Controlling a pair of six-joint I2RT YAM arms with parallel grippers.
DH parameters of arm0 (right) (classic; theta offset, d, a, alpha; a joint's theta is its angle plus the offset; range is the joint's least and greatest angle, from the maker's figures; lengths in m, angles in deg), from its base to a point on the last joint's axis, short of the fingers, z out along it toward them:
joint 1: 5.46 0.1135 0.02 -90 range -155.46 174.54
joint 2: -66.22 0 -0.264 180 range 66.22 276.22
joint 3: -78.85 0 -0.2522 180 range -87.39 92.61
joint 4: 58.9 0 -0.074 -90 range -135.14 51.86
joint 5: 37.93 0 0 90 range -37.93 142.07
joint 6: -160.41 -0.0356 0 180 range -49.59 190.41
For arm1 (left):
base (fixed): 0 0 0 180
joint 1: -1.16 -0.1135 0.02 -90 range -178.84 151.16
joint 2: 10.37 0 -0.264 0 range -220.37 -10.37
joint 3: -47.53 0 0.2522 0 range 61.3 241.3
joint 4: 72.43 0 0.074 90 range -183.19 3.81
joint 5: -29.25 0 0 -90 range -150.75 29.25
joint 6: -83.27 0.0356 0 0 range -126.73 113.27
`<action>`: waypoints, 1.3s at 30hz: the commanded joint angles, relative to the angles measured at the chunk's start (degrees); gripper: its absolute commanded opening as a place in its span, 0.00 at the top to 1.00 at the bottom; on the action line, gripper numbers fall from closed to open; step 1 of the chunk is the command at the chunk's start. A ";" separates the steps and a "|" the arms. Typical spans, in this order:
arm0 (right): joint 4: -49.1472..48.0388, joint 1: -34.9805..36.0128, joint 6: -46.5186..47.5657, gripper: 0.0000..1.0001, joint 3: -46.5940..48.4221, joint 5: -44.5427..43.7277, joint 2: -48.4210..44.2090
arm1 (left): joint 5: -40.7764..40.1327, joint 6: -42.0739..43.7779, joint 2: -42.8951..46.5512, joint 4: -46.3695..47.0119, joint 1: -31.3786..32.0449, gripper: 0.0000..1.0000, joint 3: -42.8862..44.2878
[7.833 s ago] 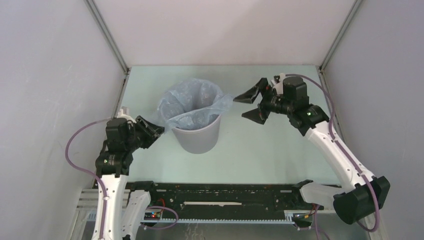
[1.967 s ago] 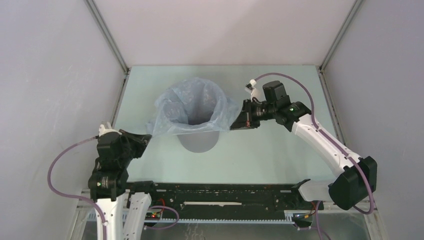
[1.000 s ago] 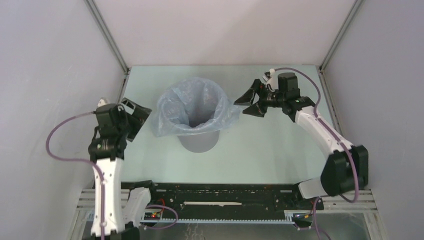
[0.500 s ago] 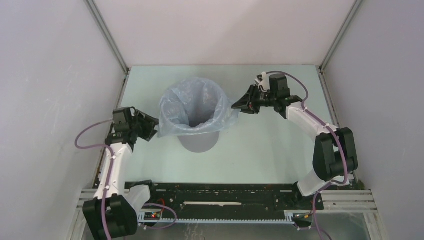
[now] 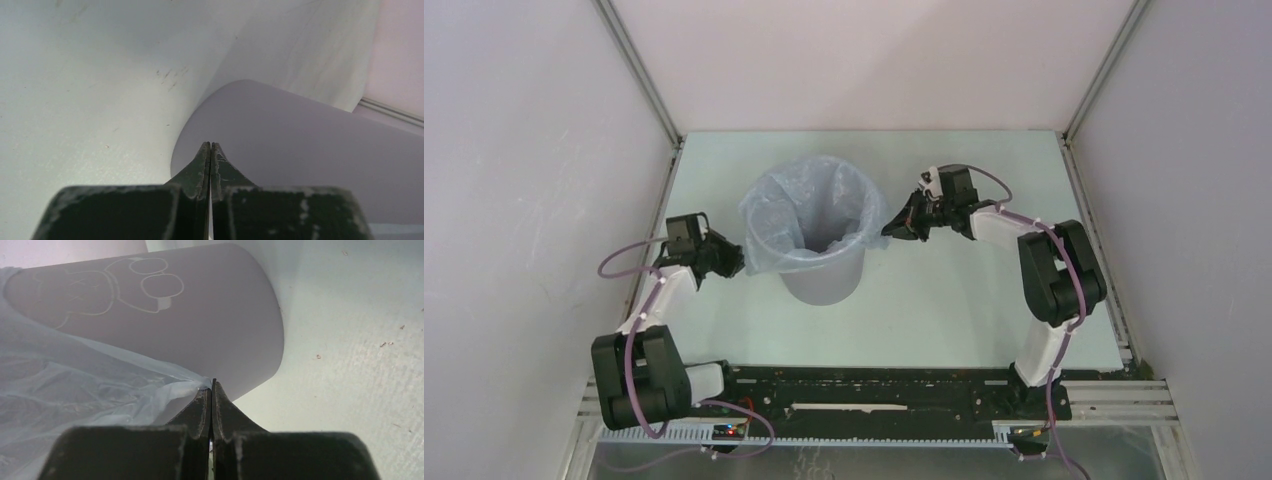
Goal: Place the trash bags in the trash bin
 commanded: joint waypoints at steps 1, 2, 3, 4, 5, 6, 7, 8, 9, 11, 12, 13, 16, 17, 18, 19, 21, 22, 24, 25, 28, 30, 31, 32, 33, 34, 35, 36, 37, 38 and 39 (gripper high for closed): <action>-3.81 1.28 0.13 1.00 0.05 -0.75 2.09 | 1.50 2.52 -2.02 4.04 0.47 1.00 -2.11; -4.56 1.45 -0.35 1.00 0.01 -0.39 2.58 | 2.14 2.63 -2.42 4.45 0.62 1.00 -2.38; -5.09 1.71 -0.82 1.00 0.01 -0.08 2.78 | 2.82 2.92 -2.50 4.51 0.67 1.00 -2.45; -5.39 1.96 -1.21 1.00 -0.01 0.13 2.69 | 2.95 3.18 -2.00 4.04 0.53 1.00 -2.32; -5.24 2.03 -1.37 1.00 -0.02 0.09 2.17 | 2.74 3.63 -0.53 2.77 0.29 1.00 -1.89; -5.03 2.05 -1.56 1.00 -0.01 0.16 1.63 | 1.86 4.47 1.32 -0.20 -0.20 0.98 -1.15; -4.85 1.96 -1.87 1.00 -0.02 0.21 1.05 | 0.34 5.22 3.50 -1.99 -0.87 0.89 -0.13; -4.74 1.73 -2.18 0.99 0.02 0.25 0.41 | -1.55 5.75 5.86 -6.03 -1.77 0.75 0.95; -4.65 1.50 -2.36 0.97 0.00 0.25 -0.18 | -2.78 6.10 8.38 -8.33 -3.01 0.64 1.92; -4.18 1.06 -2.54 0.94 0.01 0.33 -1.13 | -5.43 6.26 12.28 -12.87 -5.10 0.44 3.91; -3.79 0.85 -2.36 0.93 -0.02 0.42 -1.35 | -6.13 6.39 12.78 -15.07 -6.00 0.38 5.42; -3.36 0.66 -2.18 0.93 0.04 0.57 -1.47 | -5.75 6.17 12.99 -16.05 -6.81 0.33 6.34; -1.99 0.19 -2.09 0.93 0.04 1.36 -1.50 | 0.26 2.03 14.46 -13.32 -9.22 0.25 6.28; -1.99 0.03 -2.03 0.93 0.06 1.79 -1.58 | 1.71 0.68 15.06 -12.43 -9.55 0.23 5.90; -2.19 -0.16 -2.18 0.93 0.06 2.14 -1.59 | 2.73 -0.37 16.10 -11.52 -9.75 0.21 5.39; -2.45 -0.52 -2.59 0.93 0.19 2.51 -1.59 | 3.04 -1.19 17.58 -11.03 -9.82 0.18 4.69; -2.08 -1.08 -2.76 0.93 0.95 3.17 -1.44 | 4.16 -3.14 20.26 -10.62 -10.40 0.16 2.57; -1.92 -1.24 -2.39 0.93 1.56 3.30 -1.34 | 5.65 -4.44 21.42 -9.58 -10.71 0.16 0.89; 0.84 -1.30 -1.72 0.93 2.77 3.61 -1.03 | 9.75 -7.93 23.35 -5.19 -10.57 0.16 -2.91; 1.19 -1.30 -1.57 0.92 3.25 3.80 -0.84 | 11.59 -9.48 24.10 -3.32 -10.43 0.17 -4.68; 0.70 -1.13 -2.06 0.93 3.76 4.12 -0.34 | 11.60 -8.47 27.69 -6.91 -9.05 0.18 -6.26; -0.04 -0.92 -2.58 0.93 3.76 3.96 -0.03 | 10.94 -8.07 29.90 -9.17 -8.51 0.18 -7.41; -0.50 -0.82 -2.82 0.93 3.79 3.90 0.06 | 11.16 -8.25 30.23 -8.40 -8.26 0.17 -8.54; -0.99 -0.71 -2.93 0.93 3.76 3.89 0.14 | 12.32 -8.80 29.87 -5.92 -7.86 0.16 -9.52; -1.11 -0.61 -3.05 0.93 3.80 3.82 0.24 | 14.25 -9.55 29.35 -3.47 -7.49 0.15 -10.44; -1.12 -0.53 -3.15 0.93 3.77 3.84 0.40 | 15.29 -10.24 28.94 -0.76 -6.98 0.13 -11.07; -1.12 -0.47 -3.23 0.93 3.80 3.95 0.61 | 15.82 -10.54 28.60 1.40 -6.68 0.12 -11.49; -1.12 -0.40 -3.22 0.93 3.76 4.07 0.84 | 16.19 -10.65 28.15 2.57 -6.43 0.11 -11.71; -1.12 -0.39 -3.25 0.93 3.80 4.18 0.91 | 16.57 -10.87 27.52 3.34 -6.41 0.10 -11.84; -1.12 -0.42 -3.19 0.93 3.77 4.27 0.95 | 16.93 -11.21 26.98 4.20 -6.43 0.11 -12.05; -1.12 -0.35 -3.12 0.93 3.76 4.23 1.00 | 17.25 -11.74 26.37 5.33 -6.32 0.11 -12.44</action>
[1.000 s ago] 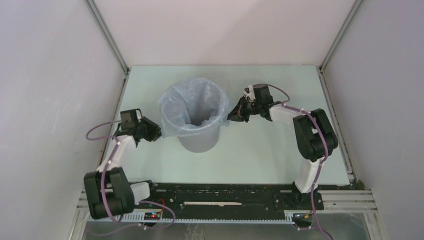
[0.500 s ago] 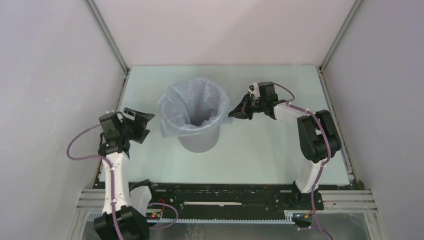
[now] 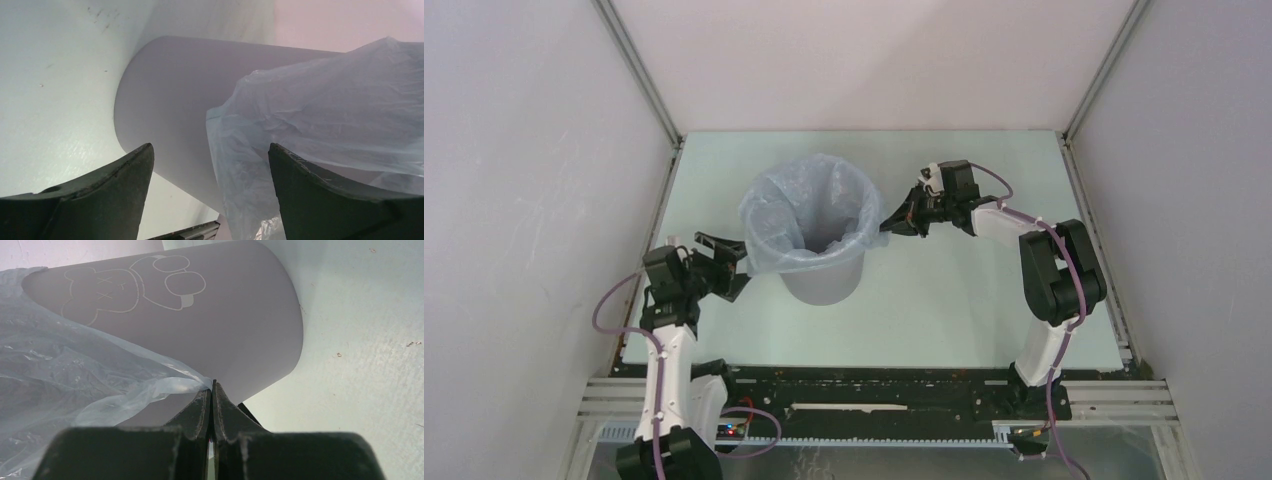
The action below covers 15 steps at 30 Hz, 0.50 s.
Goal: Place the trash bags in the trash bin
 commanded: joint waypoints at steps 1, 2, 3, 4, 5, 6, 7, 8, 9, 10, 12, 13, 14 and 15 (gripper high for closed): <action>-1.34 0.41 -0.56 0.93 1.82 1.28 -0.02 | 4.84 -3.12 -1.89 8.88 0.49 0.11 -2.19; -1.34 0.42 -0.61 0.93 1.81 1.28 0.06 | 5.42 -3.92 -2.09 9.99 0.55 0.11 -2.84; -1.34 0.47 -0.71 0.93 1.86 1.34 0.11 | 5.75 -4.89 -2.00 10.93 0.60 0.11 -3.54; -2.95 0.42 -0.81 0.93 1.84 1.48 0.21 | 5.98 -5.82 -1.76 11.75 0.60 0.12 -4.21; -3.20 0.41 -0.85 0.93 1.81 1.53 0.24 | 6.14 -7.68 -1.55 12.95 0.67 0.13 -5.02; -3.29 0.41 -0.89 0.93 1.86 1.50 0.18 | 6.38 -9.92 -1.48 15.22 0.87 0.16 -6.21; -3.43 0.41 -0.91 0.93 1.86 1.50 0.16 | 6.68 -12.28 -1.70 18.15 1.06 0.20 -7.58; -3.60 0.34 -0.99 0.93 1.88 1.54 0.23 | 6.89 -14.90 -2.01 22.35 1.20 0.27 -8.95; -3.74 0.33 -0.99 0.93 1.89 1.68 0.31 | 6.72 -17.16 -2.33 25.24 1.15 0.34 -10.22; -3.80 0.25 -1.02 0.93 1.82 1.79 0.38 | 6.42 -19.19 -2.57 28.03 1.16 0.40 -11.30; -3.83 0.09 -1.01 0.94 1.88 1.95 0.43 | 5.20 -23.12 -2.65 32.05 1.23 0.56 -13.25; -3.73 0.06 -0.93 0.94 1.92 1.98 0.37 | 4.41 -24.74 -2.55 33.60 1.16 0.66 -14.19; -3.69 0.06 -0.94 0.94 1.92 1.83 0.33 | 3.68 -25.64 -2.71 34.49 1.14 0.71 -14.64; -3.69 0.06 -0.93 0.94 1.97 1.81 0.21 | 3.12 -25.60 -3.23 34.60 0.99 0.75 -14.63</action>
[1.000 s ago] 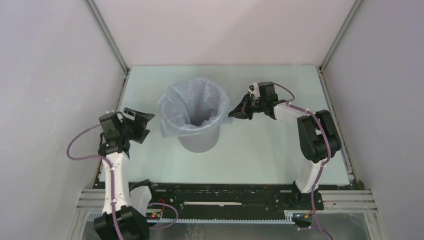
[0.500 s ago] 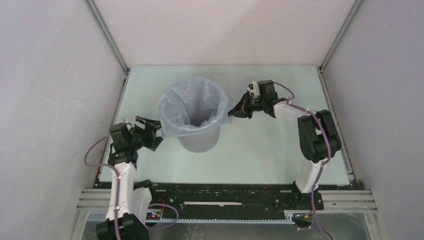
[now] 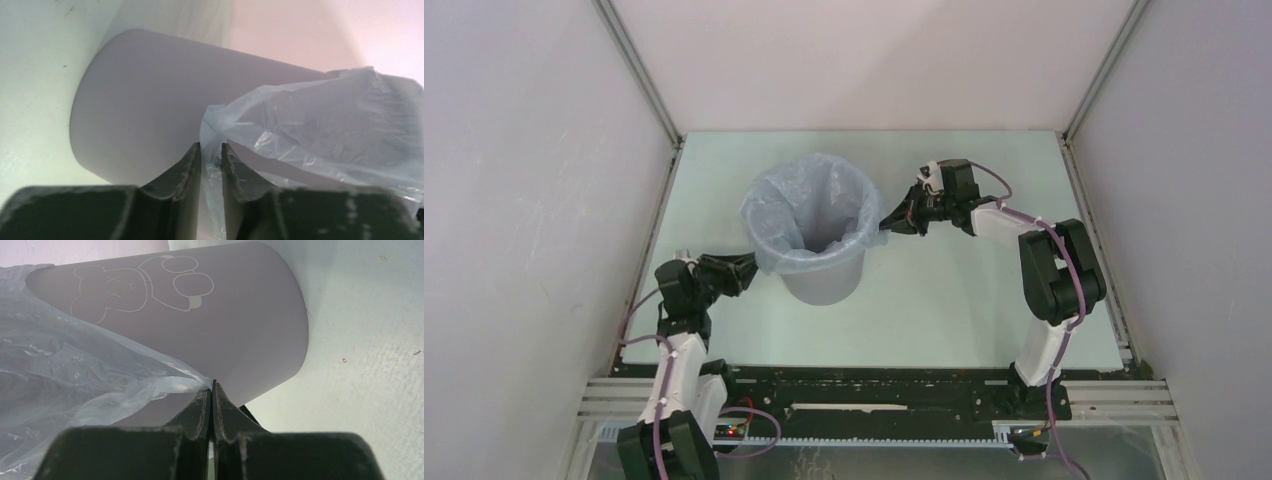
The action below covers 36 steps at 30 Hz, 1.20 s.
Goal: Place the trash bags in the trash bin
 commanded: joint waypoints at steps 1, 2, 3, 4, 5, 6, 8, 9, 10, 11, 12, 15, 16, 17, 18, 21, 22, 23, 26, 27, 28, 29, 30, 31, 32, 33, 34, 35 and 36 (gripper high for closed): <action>-1.56 0.04 -0.64 0.94 2.17 0.82 0.01 | -1.86 -6.05 -1.13 9.10 -0.05 0.79 -1.51; -1.36 0.12 -0.44 0.94 2.43 0.78 0.06 | -2.47 -4.55 -1.84 7.70 -0.03 0.85 -0.58; -1.07 0.19 -0.23 0.94 2.76 0.64 0.21 | -3.34 -2.69 -2.78 6.78 -0.04 0.91 0.20; -0.68 0.28 0.01 0.94 3.04 0.51 0.34 | -4.27 -0.69 -3.85 5.70 -0.13 0.97 1.38; -0.62 0.47 0.12 0.95 3.24 0.58 0.63 | -4.88 1.30 -5.17 4.04 -0.31 1.00 2.63; -0.50 0.64 0.08 0.95 3.48 0.68 0.90 | -5.02 3.03 -6.80 3.32 -0.43 1.00 3.87; -0.28 1.12 0.10 0.95 4.01 0.77 1.48 | -4.66 6.13 -9.91 1.98 -0.55 1.00 6.40; -0.21 1.34 0.26 0.95 4.27 0.81 1.64 | -4.44 7.56 -10.98 0.46 -0.50 1.00 7.60; -0.19 1.56 0.53 0.95 4.54 0.79 1.68 | -4.61 8.73 -11.42 -0.92 -0.47 1.00 8.22; -0.19 1.75 0.78 0.95 4.76 0.67 1.71 | -5.93 9.82 -11.31 -2.17 -0.43 1.00 8.42; 1.47 1.88 0.99 0.95 4.77 0.39 1.74 | -7.82 11.70 -11.25 -4.43 -0.49 1.00 8.71; 2.30 2.37 1.66 0.95 4.84 0.25 2.34 | -9.81 15.66 -14.77 -8.33 -0.61 1.00 9.50; 2.52 2.57 1.86 0.95 4.76 0.21 2.65 | -9.41 16.72 -17.13 -8.33 -0.21 1.00 10.00; 3.01 2.68 2.17 0.95 4.72 0.18 2.95 | -8.74 17.66 -19.61 -8.36 0.09 1.00 10.51; 3.40 2.77 2.49 0.95 4.73 0.00 3.39 | -8.13 18.70 -21.95 -8.49 0.31 1.00 10.97; 4.44 2.96 3.79 0.95 4.71 -0.61 4.62 | -7.73 20.81 -26.61 -8.99 1.54 1.00 11.45; 4.71 2.96 4.10 0.95 4.71 -0.81 5.03 | -8.03 21.55 -27.26 -9.55 2.03 1.00 11.64; 4.92 2.96 4.35 0.96 4.71 -0.99 5.42 | -8.41 22.26 -27.84 -10.36 2.64 1.00 11.89; 4.85 2.96 4.81 0.96 4.73 -1.47 6.53 | -9.47 24.40 -29.72 -12.95 4.29 1.00 12.68; 4.45 3.07 4.63 0.96 4.71 -1.58 6.88 | -9.79 25.17 -30.38 -13.72 4.94 1.00 13.13; 3.93 3.05 4.39 0.96 4.79 -1.55 7.33 | -10.23 25.95 -30.95 -14.72 5.46 1.00 13.72; 3.48 3.05 4.17 0.96 4.80 -1.56 7.70 | -10.53 26.67 -31.36 -15.71 5.88 1.00 14.34; 3.26 3.12 4.19 0.96 4.79 -1.59 8.08 | -10.81 27.36 -31.63 -16.51 6.23 1.00 15.08; 3.36 3.22 4.26 0.96 4.80 -1.59 8.43 | -11.33 28.21 -31.56 -17.76 6.46 1.00 15.72; 3.50 3.30 4.48 0.95 4.80 -1.55 8.67 | -12.30 29.26 -31.14 -19.39 6.47 1.00 16.54; 3.81 3.32 4.58 0.95 4.77 -1.51 8.79 | -13.85 30.65 -30.02 -21.68 6.48 1.00 17.76; 4.27 3.39 4.80 0.95 4.80 -1.37 8.76 | -16.09 32.40 -28.64 -24.83 6.46 0.97 19.28; 4.65 3.40 5.04 0.95 4.78 -1.29 8.54 | -18.93 33.97 -26.77 -28.14 6.51 0.92 21.05; 5.07 3.40 5.21 0.93 4.75 -1.37 8.13 | -22.26 35.45 -24.42 -31.92 6.50 0.86 22.69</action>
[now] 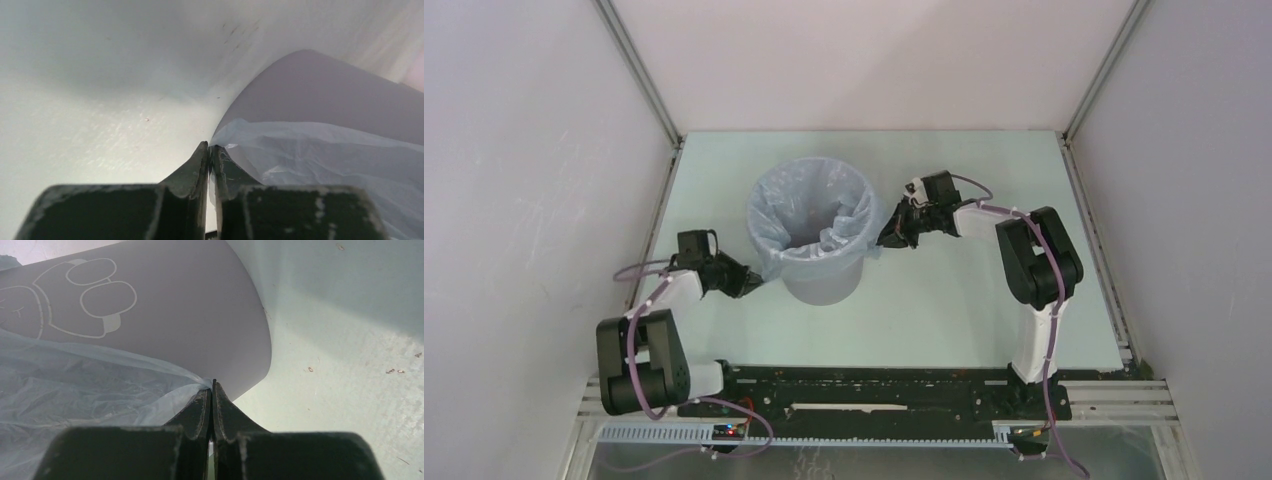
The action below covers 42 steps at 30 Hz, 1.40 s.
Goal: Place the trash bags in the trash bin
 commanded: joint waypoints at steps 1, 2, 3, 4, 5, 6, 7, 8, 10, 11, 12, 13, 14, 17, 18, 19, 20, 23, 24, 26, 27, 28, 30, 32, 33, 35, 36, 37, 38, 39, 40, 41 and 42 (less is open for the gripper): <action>1.22 0.40 1.84 0.91 1.81 -0.56 -0.64 | -14.18 8.89 9.09 -15.76 0.28 0.75 8.72; 1.45 0.39 1.88 0.89 1.82 -0.63 -1.28 | -17.74 9.41 12.00 -19.92 0.31 0.65 10.29; 1.70 0.40 1.84 0.85 1.82 -0.67 -1.77 | -21.31 9.37 15.29 -22.92 0.31 0.55 11.84; 2.18 0.31 1.78 0.82 1.82 -0.80 -2.38 | -24.17 8.92 18.38 -25.27 0.33 0.48 13.34; 2.78 0.25 1.87 0.79 1.82 -0.99 -2.97 | -27.25 8.23 21.20 -27.62 0.31 0.41 14.89; 3.29 0.21 2.02 0.76 1.86 -1.10 -3.47 | -29.38 7.39 23.96 -29.87 0.37 0.35 16.61; 3.81 0.21 2.25 0.74 1.83 -1.20 -3.91 | -30.68 6.59 26.26 -31.58 0.33 0.31 18.22; 4.45 0.13 2.49 0.72 1.87 -1.43 -4.31 | -31.60 5.83 28.59 -32.99 0.33 0.28 19.90; 5.49 0.06 3.06 0.66 1.87 -1.72 -5.11 | -31.36 5.68 32.21 -34.10 0.40 0.28 23.84; 5.86 0.03 3.35 0.64 1.83 -1.80 -5.38 | -29.99 6.19 33.43 -33.31 0.62 0.28 26.09; 6.26 0.03 3.66 0.63 1.87 -1.88 -5.65 | -27.87 7.04 34.13 -31.62 1.19 0.29 28.14; 6.53 0.03 3.95 0.62 1.85 -1.98 -5.87 | -24.29 8.13 34.39 -28.93 2.36 0.29 30.14; 6.79 0.11 4.27 0.62 1.86 -2.11 -6.05 | -21.14 9.00 34.10 -26.56 4.62 0.30 32.48; 7.18 0.41 5.20 0.62 1.87 -2.44 -6.70 | -23.08 12.43 29.75 -24.70 16.47 0.37 40.40; 7.15 0.55 5.56 0.62 1.85 -2.56 -6.90 | -24.71 14.21 27.38 -25.84 21.07 0.42 43.26; 7.18 0.64 5.79 0.62 1.88 -2.80 -7.06 | -28.18 16.27 24.60 -28.14 25.46 0.47 46.87; 7.19 0.72 5.91 0.62 1.86 -2.91 -7.07 | -30.66 17.61 21.86 -29.57 29.09 0.49 49.11; 7.11 0.82 6.05 0.67 1.83 -2.75 -6.37 | -34.06 20.34 12.53 -33.26 36.83 0.54 54.41; 6.95 0.89 6.07 0.68 1.83 -2.64 -6.07 | -34.56 21.28 9.39 -34.28 38.49 0.56 56.19; 6.99 0.91 6.34 0.68 1.78 -2.81 -5.78 | -35.66 23.17 3.77 -35.74 41.31 0.61 58.97; 7.04 0.99 6.43 0.68 1.80 -2.94 -5.75 | -35.77 23.75 1.12 -36.67 42.02 0.65 60.31; 7.13 0.95 6.48 0.68 1.79 -2.96 -5.74 | -35.86 24.01 -1.32 -37.94 42.60 0.67 61.71; 7.23 0.92 6.53 0.68 1.83 -2.92 -5.84 | -36.26 24.43 -5.55 -39.90 43.47 0.69 63.84; 7.37 0.85 6.72 0.68 1.78 -3.04 -6.15 | -35.82 25.18 -9.58 -40.75 43.86 0.72 64.59; 7.44 0.83 6.72 0.68 1.78 -3.05 -6.19 | -35.64 25.29 -10.82 -40.76 43.96 0.72 64.68; 7.61 0.74 6.67 0.68 1.78 -3.13 -6.18 | -35.36 25.24 -13.35 -40.30 44.09 0.71 64.73; 7.63 0.80 6.66 0.68 1.78 -3.20 -6.11 | -35.55 25.16 -14.29 -39.44 44.10 0.71 64.06; 7.64 0.87 6.65 0.68 1.78 -3.42 -6.17 | -36.44 24.70 -14.87 -37.77 44.10 0.72 62.79; 7.59 0.91 6.54 0.68 1.78 -3.60 -6.11 | -37.12 24.18 -14.73 -35.07 44.10 0.73 59.58; 7.49 0.91 6.45 0.68 1.78 -3.66 -6.05 | -37.28 23.74 -13.62 -30.14 44.10 0.75 55.74; 7.39 1.01 6.21 0.68 1.78 -3.66 -5.93 | -37.44 23.30 -11.86 -24.29 44.20 0.75 50.79; 7.26 1.05 6.01 0.68 1.78 -3.52 -5.79 | -36.80 21.98 -10.44 -19.26 44.16 0.74 47.00; 7.22 1.01 5.77 0.68 1.80 -3.35 -5.74 | -35.56 20.76 -9.74 -15.78 43.96 0.74 44.50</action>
